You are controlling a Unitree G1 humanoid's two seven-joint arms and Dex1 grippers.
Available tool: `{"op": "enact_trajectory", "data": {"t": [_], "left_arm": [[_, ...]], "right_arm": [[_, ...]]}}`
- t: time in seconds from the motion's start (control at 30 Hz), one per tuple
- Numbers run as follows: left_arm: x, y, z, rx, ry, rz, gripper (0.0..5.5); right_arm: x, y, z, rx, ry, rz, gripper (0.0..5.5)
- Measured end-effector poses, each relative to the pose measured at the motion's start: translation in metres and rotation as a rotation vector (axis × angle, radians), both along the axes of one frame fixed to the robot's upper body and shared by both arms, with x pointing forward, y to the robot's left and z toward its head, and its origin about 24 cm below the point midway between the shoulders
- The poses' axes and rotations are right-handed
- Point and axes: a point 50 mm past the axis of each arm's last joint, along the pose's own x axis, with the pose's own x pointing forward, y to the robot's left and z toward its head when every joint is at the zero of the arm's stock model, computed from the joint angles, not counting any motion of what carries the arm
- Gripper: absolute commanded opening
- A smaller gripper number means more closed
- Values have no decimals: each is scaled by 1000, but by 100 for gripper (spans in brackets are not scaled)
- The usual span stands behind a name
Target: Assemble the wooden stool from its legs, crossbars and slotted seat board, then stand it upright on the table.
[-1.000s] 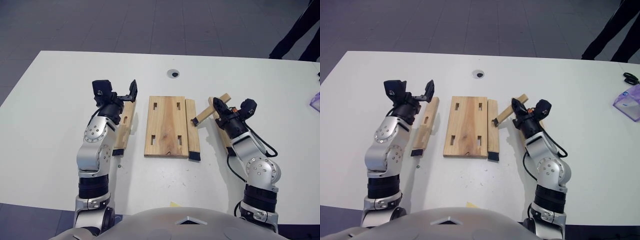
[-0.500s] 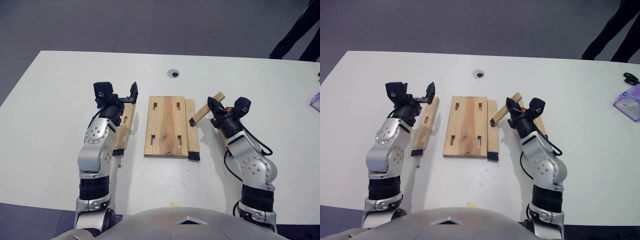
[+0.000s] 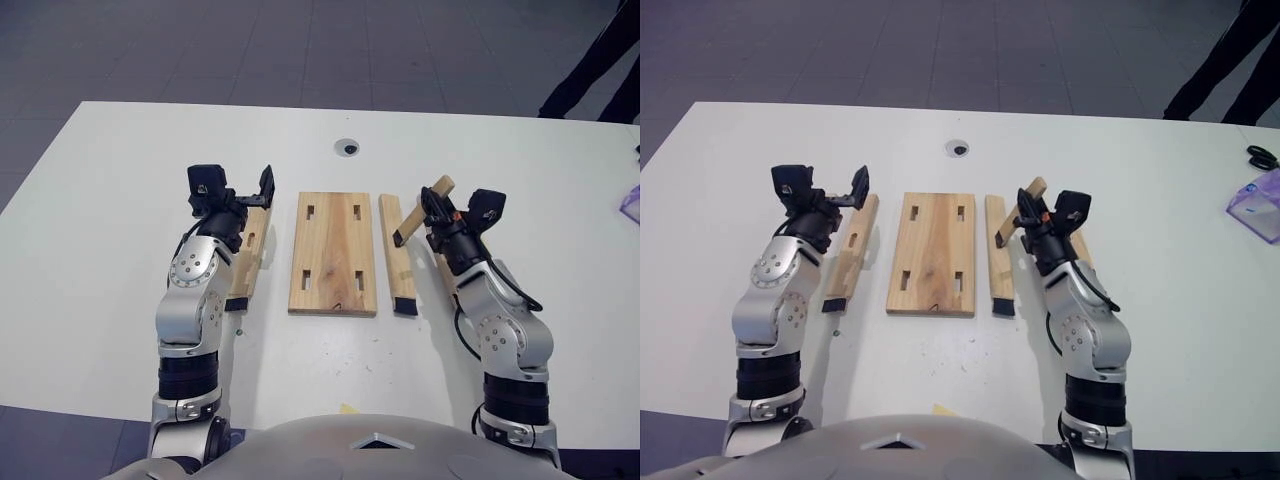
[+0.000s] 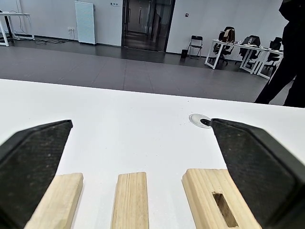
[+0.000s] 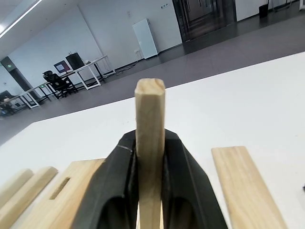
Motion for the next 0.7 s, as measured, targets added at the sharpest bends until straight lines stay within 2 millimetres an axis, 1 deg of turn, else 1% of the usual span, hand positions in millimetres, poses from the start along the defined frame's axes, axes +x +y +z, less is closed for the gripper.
{"op": "enact_trajectory", "data": {"t": [0.17,0.27,0.33,0.4,0.47,0.53,0.7], "left_arm": [[0,-3,0,4,-3,-8,540],[0,-4,-1,7,-1,-12,540],[0,-5,-1,13,-2,-13,540],[1,-5,-2,15,-2,-13,540],[1,-5,-2,22,-5,-10,540],[1,-5,-2,29,-9,-8,540],[1,-7,-1,25,-14,-10,540]], "right_arm": [[4,-3,1,-125,-49,-25,42],[7,-5,3,-204,-77,-69,42],[10,-7,6,-236,-95,-97,42],[12,-10,4,-261,-90,-122,42],[13,-15,0,-254,-64,-152,42],[13,-16,0,-229,-55,-165,42],[12,-20,1,-99,-55,-193,42]]}}
